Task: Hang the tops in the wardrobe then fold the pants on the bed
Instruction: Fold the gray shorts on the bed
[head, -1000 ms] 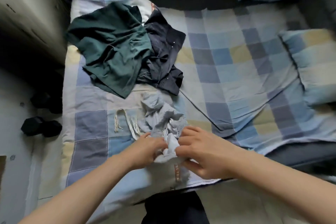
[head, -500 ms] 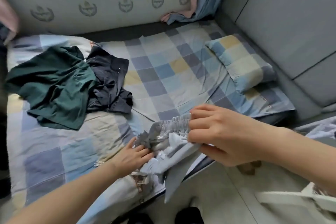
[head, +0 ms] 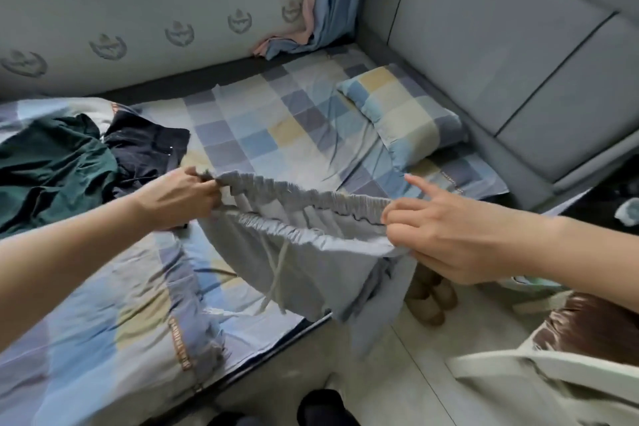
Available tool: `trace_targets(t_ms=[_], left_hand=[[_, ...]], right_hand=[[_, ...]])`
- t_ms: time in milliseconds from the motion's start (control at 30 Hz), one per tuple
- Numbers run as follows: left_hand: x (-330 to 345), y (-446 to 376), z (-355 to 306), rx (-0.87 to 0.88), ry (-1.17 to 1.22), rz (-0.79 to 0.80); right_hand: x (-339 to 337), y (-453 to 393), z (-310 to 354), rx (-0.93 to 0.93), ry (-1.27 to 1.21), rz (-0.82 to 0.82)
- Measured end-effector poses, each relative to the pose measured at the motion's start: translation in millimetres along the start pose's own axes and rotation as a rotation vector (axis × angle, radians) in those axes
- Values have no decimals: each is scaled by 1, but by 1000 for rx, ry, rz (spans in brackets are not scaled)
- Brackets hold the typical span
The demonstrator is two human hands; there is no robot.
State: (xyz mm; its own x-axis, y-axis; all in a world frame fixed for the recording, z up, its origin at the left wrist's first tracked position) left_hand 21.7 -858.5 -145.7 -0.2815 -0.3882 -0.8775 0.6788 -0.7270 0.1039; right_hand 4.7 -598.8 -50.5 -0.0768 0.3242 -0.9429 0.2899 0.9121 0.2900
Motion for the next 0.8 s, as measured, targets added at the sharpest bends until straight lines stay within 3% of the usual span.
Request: trace_targets(t_ms=[67, 233, 367, 433, 567, 633, 800], left_hand=[[-18, -5, 11, -12, -28, -16], [-48, -11, -2, 148, 93, -23], [-49, -13, -6, 165, 151, 51], [-35, -13, -26, 254, 180, 155], [4, -8, -75, 505, 135, 350], [17, -7, -62, 447, 146, 402], [15, 4, 25, 135, 99, 246]], right_hand=[[11, 11, -21, 24, 37, 23], [18, 12, -71, 100, 128, -98], [38, 1, -100, 144, 138, 49], [32, -4, -100, 104, 178, 25], [10, -9, -78, -137, 229, -211], [0, -9, -69, -238, 209, -272], [-17, -24, -70, -301, 151, -230]])
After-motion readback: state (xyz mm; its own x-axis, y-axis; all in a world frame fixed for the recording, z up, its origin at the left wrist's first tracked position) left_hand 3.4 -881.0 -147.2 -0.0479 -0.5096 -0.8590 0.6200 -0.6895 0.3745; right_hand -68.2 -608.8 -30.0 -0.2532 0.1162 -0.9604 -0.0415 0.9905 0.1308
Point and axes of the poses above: each hand's wrist, its own y-axis away from the middle knuckle, its own x-axis out of the palm, z = x × y, the point moved 10 cm from there along -y, towards the middle knuckle, and after that the axes turned 11 degrees about x, right-handed, at the moved point
